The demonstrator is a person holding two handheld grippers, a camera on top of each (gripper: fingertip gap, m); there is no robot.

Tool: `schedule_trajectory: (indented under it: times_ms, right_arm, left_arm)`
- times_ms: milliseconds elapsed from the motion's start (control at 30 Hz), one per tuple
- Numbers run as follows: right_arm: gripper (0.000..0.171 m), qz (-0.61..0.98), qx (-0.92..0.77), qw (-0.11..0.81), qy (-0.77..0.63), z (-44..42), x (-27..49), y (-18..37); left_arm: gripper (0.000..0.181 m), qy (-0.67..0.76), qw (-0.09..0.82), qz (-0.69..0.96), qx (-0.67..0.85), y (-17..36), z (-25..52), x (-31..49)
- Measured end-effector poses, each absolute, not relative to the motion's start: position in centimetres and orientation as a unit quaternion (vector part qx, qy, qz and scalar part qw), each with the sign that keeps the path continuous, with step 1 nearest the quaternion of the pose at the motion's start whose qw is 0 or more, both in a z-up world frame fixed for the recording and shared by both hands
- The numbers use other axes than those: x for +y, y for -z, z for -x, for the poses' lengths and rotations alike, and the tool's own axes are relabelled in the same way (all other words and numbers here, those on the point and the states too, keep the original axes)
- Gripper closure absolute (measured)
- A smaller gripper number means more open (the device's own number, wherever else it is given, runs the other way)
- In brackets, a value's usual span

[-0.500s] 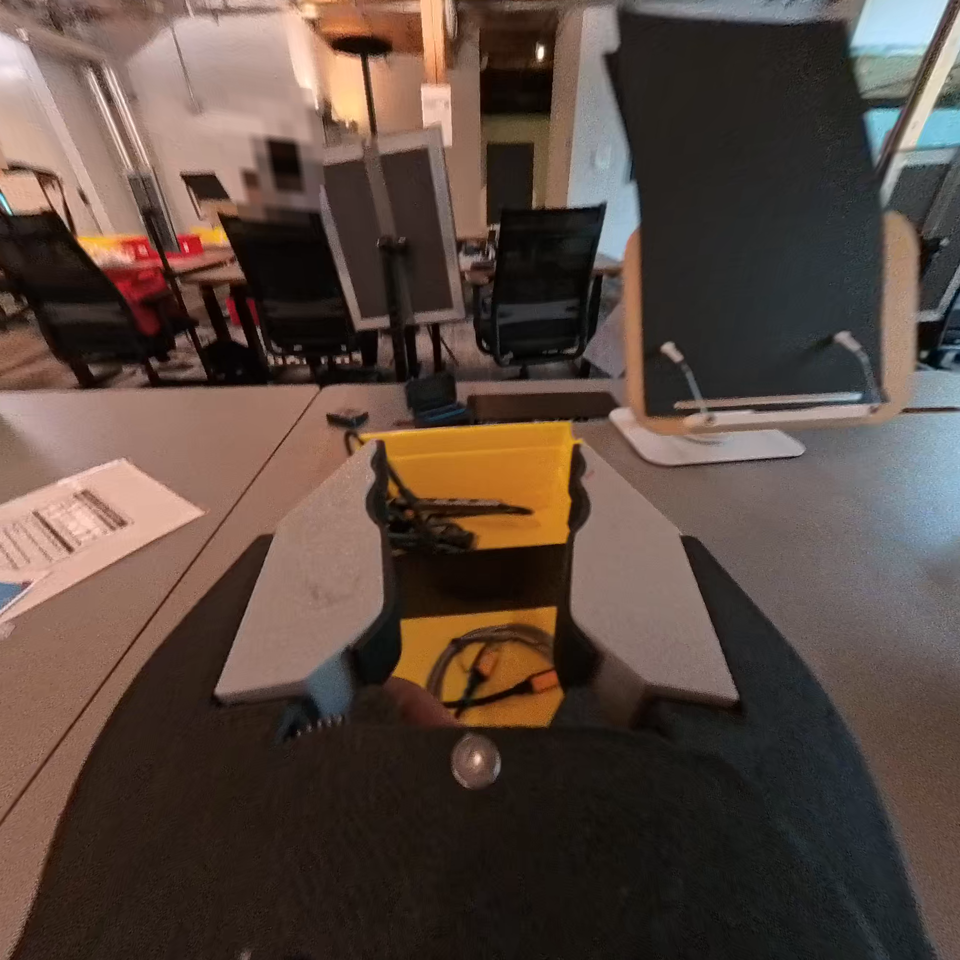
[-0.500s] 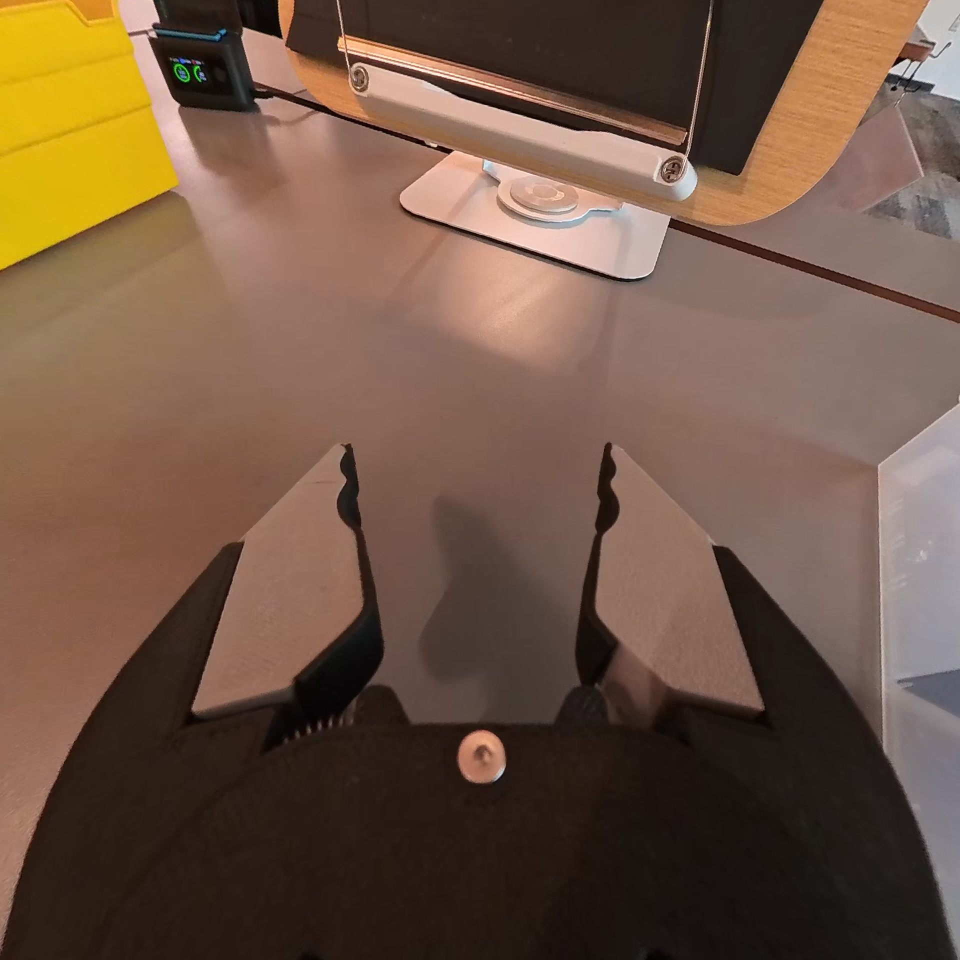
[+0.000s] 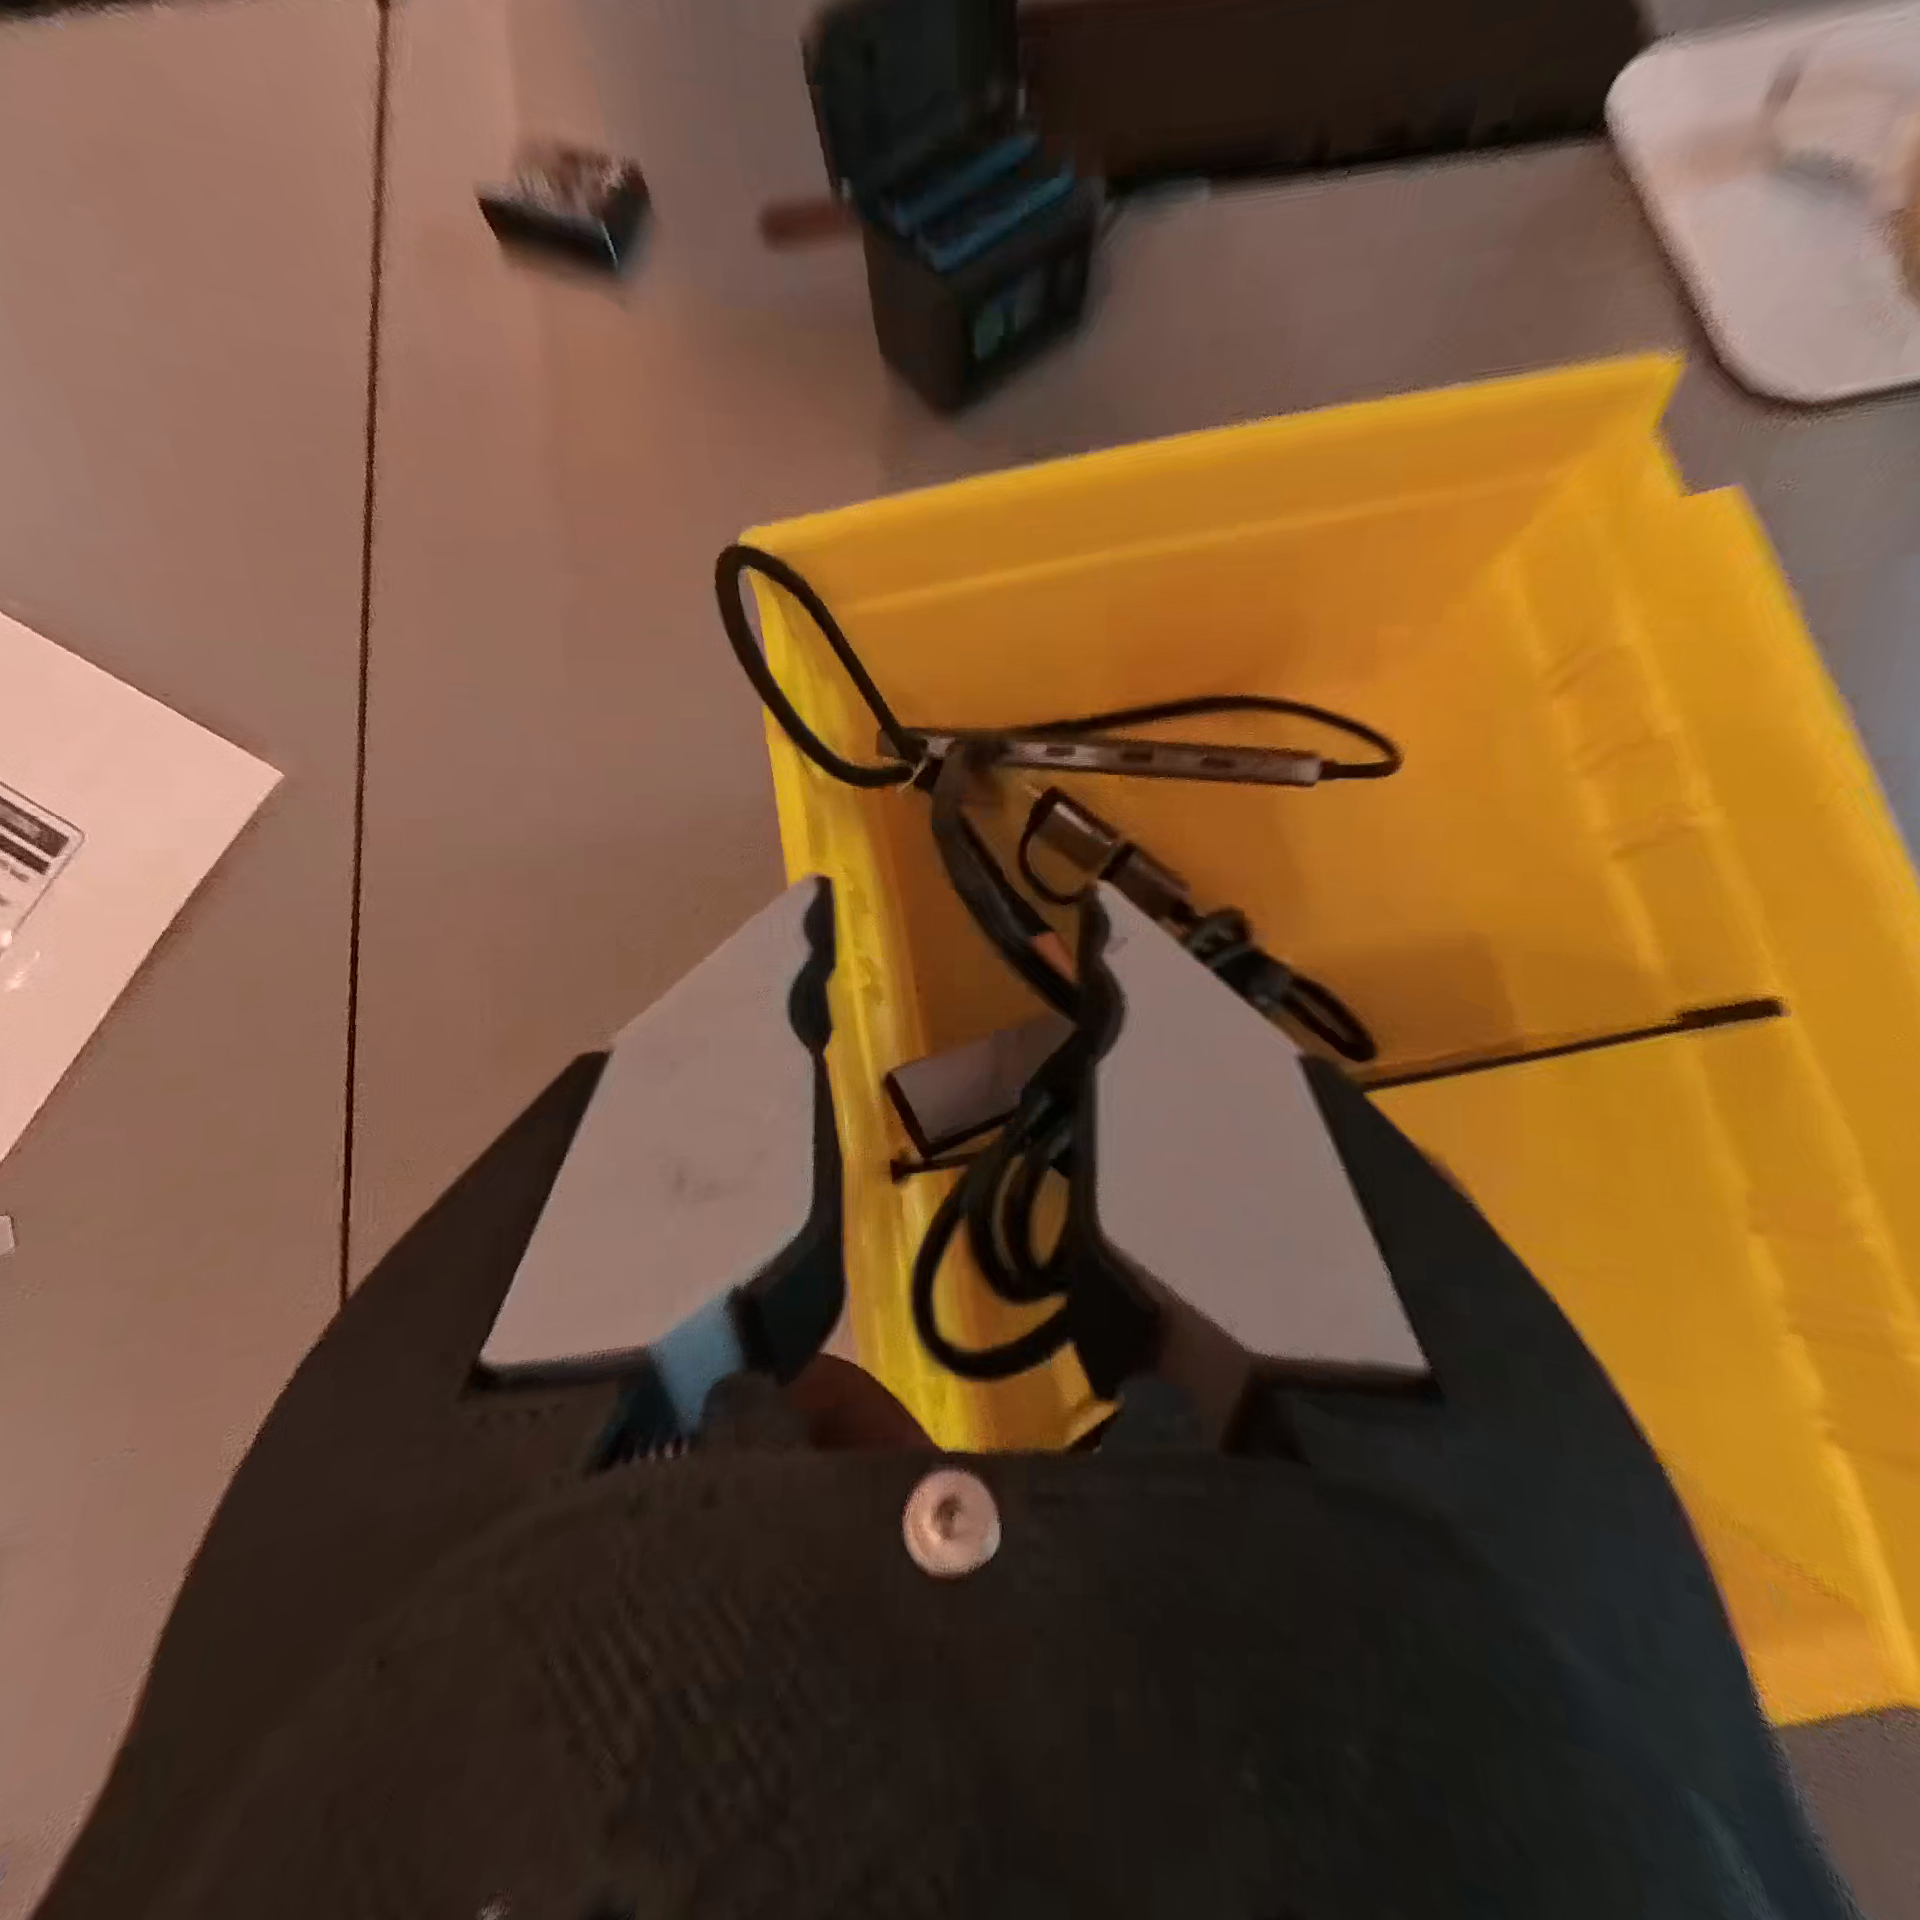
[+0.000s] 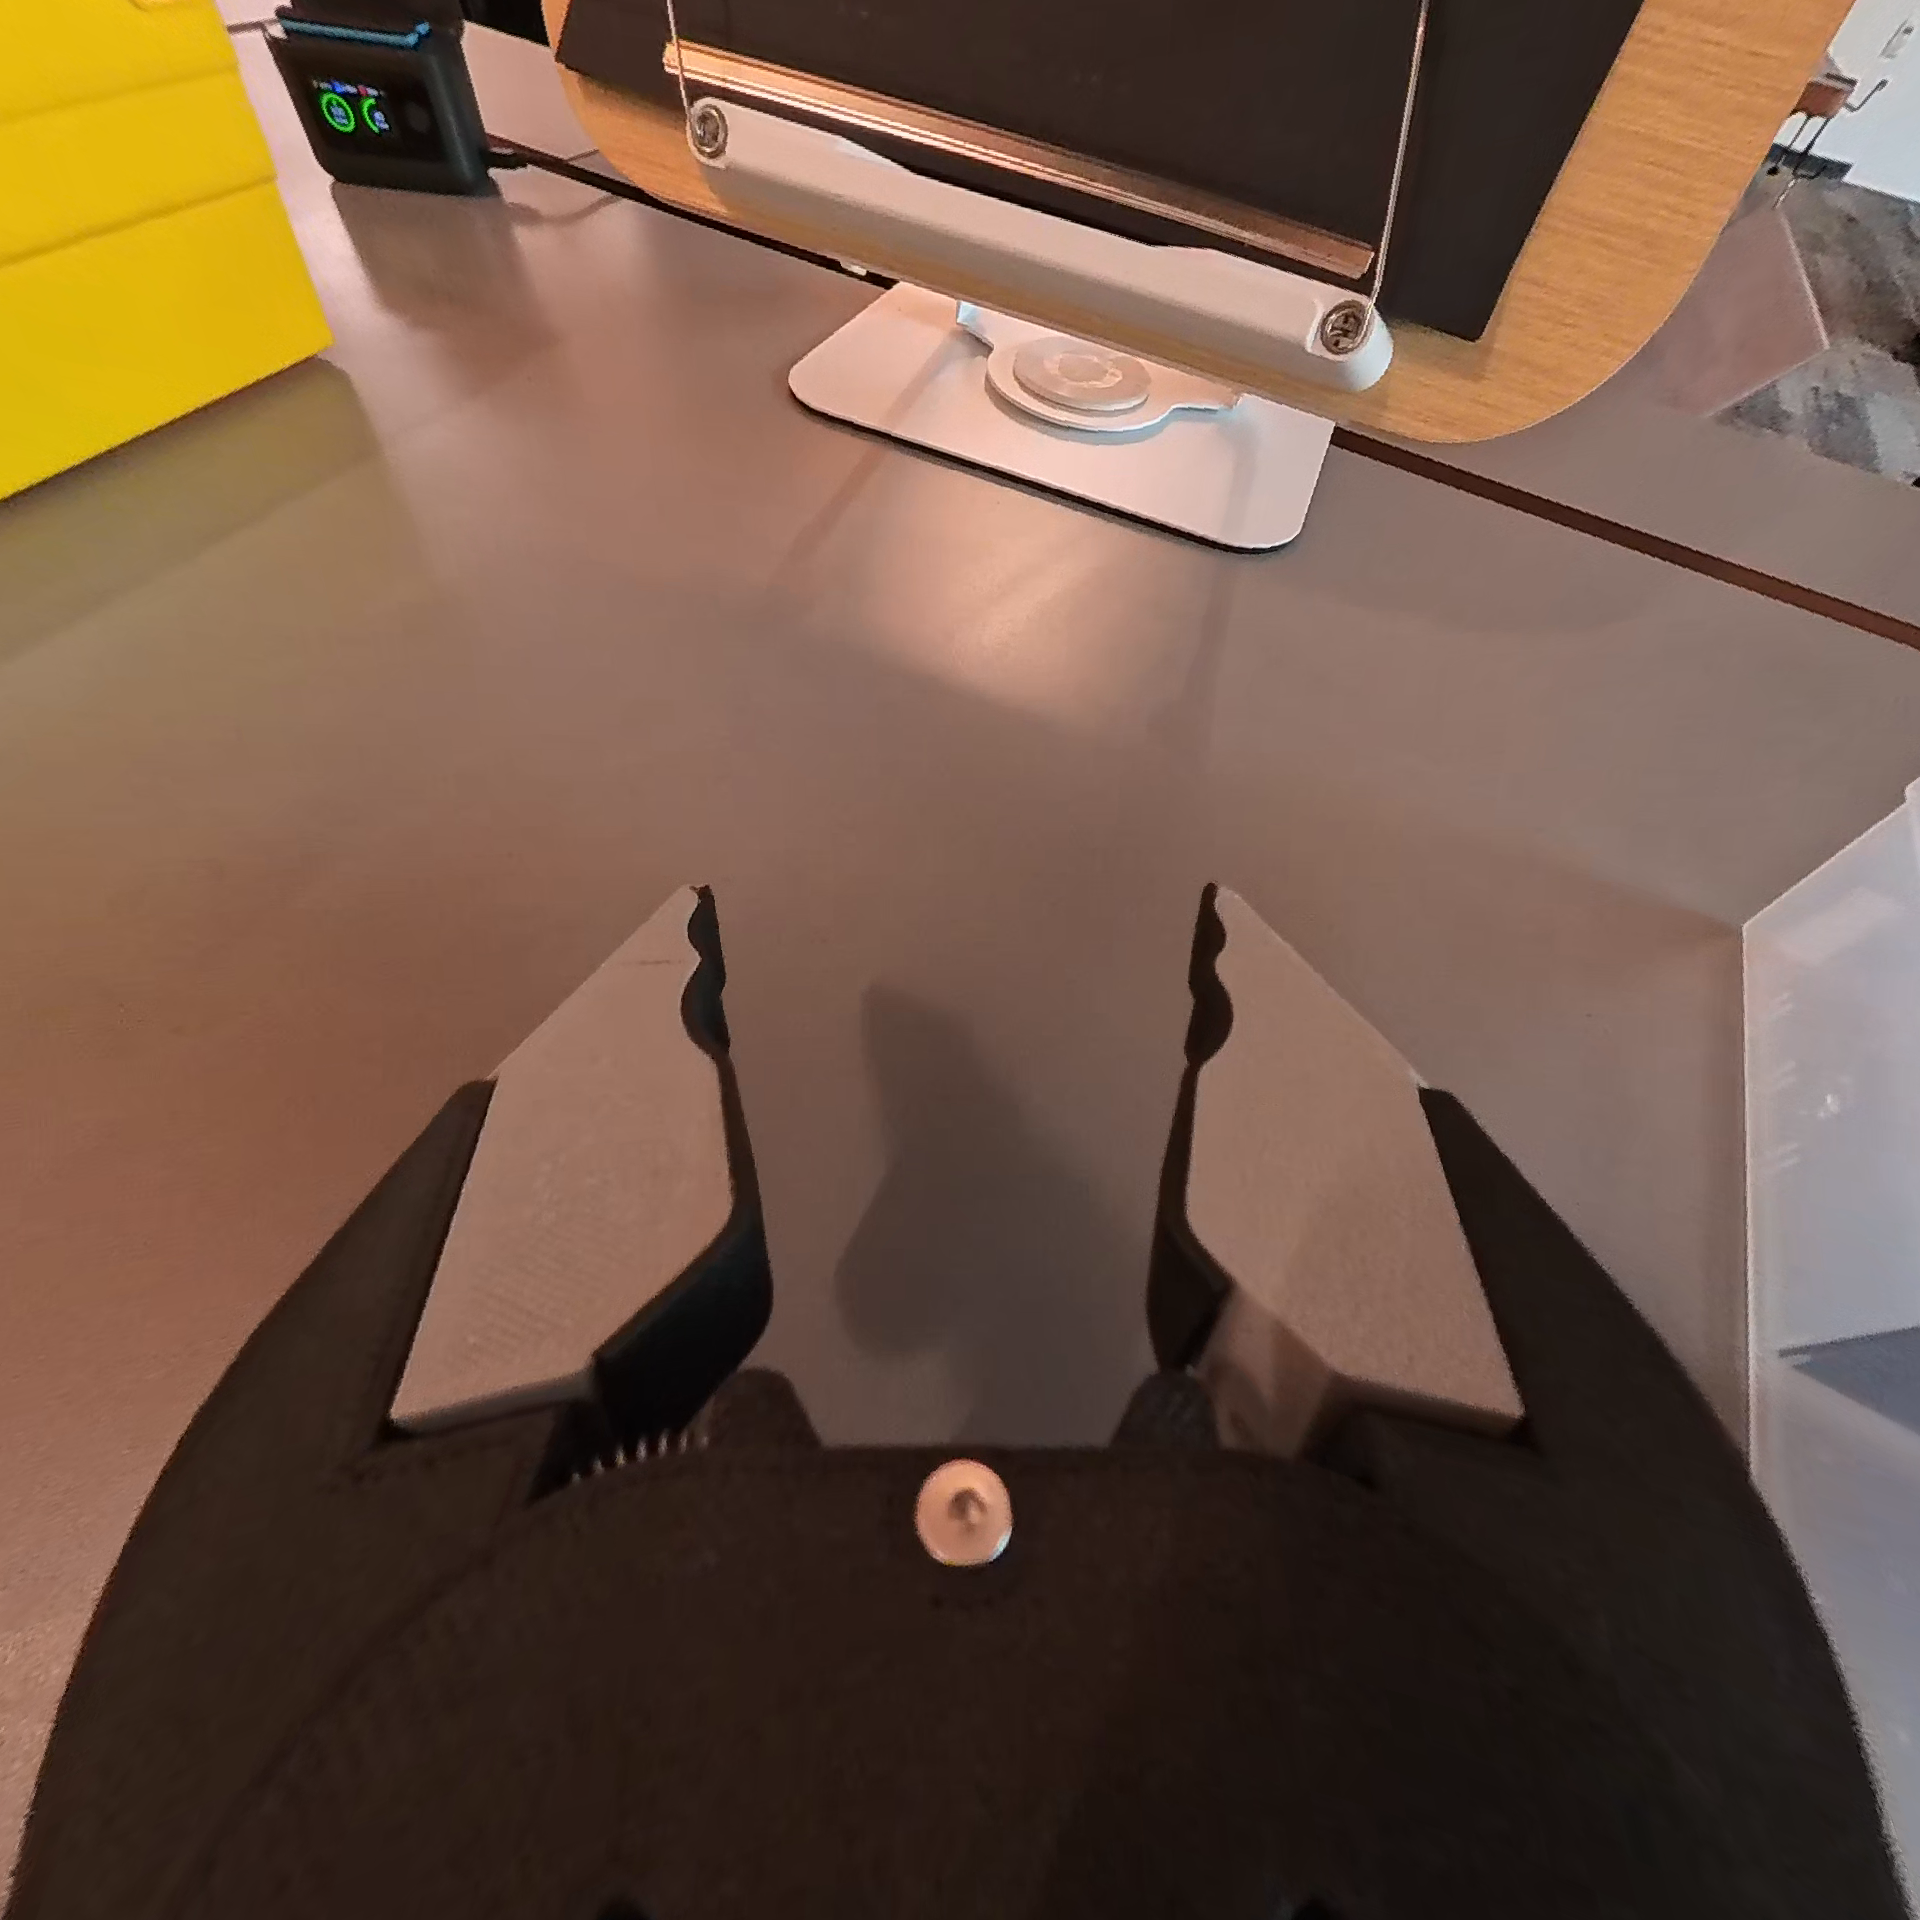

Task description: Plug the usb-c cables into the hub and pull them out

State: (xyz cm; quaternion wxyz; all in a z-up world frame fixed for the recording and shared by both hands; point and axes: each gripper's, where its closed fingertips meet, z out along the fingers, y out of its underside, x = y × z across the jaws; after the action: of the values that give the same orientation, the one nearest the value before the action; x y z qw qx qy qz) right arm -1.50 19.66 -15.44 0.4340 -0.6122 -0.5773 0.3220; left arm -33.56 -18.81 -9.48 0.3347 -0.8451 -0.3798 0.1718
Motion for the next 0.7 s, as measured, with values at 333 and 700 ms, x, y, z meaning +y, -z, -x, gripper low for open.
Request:
schedule_trajectory:
  times_ms: [333,700]
  right_arm:
    - [0.084,0.605,-0.588,0.434,-0.316,1.6,19.3,15.6]
    - [0.085,0.592,-0.606,0.389,-0.361,1.5,17.4,15.8]
  left_arm:
    - [0.181,-0.208,0.397,0.831,-0.33,2.0,33.5,-15.6]
    - [0.181,-0.324,0.531,0.781,-0.057,-11.1,22.9,-8.3]
